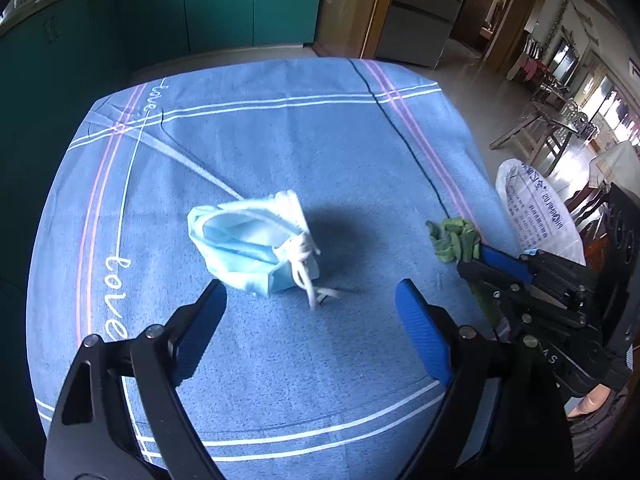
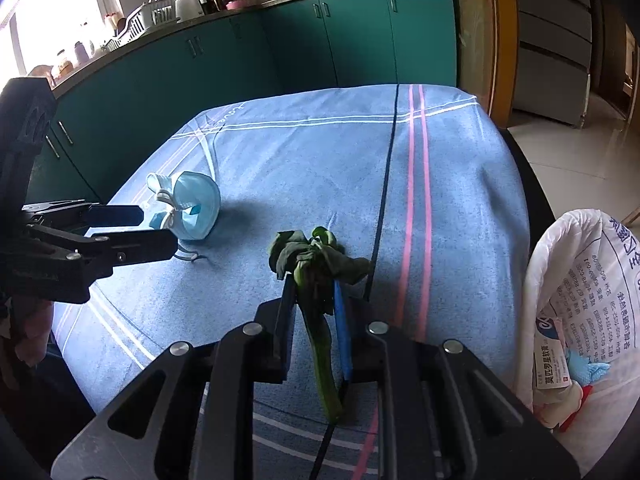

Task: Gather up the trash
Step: 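Move both tools back over the table toward the mask and vegetable stalk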

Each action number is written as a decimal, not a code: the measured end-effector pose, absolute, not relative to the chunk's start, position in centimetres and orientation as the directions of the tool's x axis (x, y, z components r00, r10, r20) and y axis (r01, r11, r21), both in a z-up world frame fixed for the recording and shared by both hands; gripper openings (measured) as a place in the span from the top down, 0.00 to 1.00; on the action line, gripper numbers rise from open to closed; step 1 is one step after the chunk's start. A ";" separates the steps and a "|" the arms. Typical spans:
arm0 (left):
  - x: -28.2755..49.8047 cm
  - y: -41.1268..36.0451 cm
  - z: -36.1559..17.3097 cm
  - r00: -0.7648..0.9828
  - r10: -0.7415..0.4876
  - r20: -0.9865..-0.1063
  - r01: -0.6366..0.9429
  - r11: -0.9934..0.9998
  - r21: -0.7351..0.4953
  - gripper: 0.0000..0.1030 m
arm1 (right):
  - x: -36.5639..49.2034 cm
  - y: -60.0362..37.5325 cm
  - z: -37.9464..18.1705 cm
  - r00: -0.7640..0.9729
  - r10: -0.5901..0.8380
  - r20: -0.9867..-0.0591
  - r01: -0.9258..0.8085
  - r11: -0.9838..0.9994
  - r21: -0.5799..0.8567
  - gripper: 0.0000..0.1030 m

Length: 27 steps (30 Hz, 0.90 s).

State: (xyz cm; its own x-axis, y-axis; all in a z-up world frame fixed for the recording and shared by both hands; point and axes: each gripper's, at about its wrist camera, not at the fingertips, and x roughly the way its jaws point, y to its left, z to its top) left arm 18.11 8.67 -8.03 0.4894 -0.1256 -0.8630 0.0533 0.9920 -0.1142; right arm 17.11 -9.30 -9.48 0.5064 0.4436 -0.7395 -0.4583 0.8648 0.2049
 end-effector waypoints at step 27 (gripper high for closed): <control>18.4 7.9 -9.6 0.449 -0.051 -0.892 0.052 0.998 -0.030 0.27 | 17.0 -9.4 -9.3 0.527 0.427 -0.734 -0.442 0.876 0.192 0.38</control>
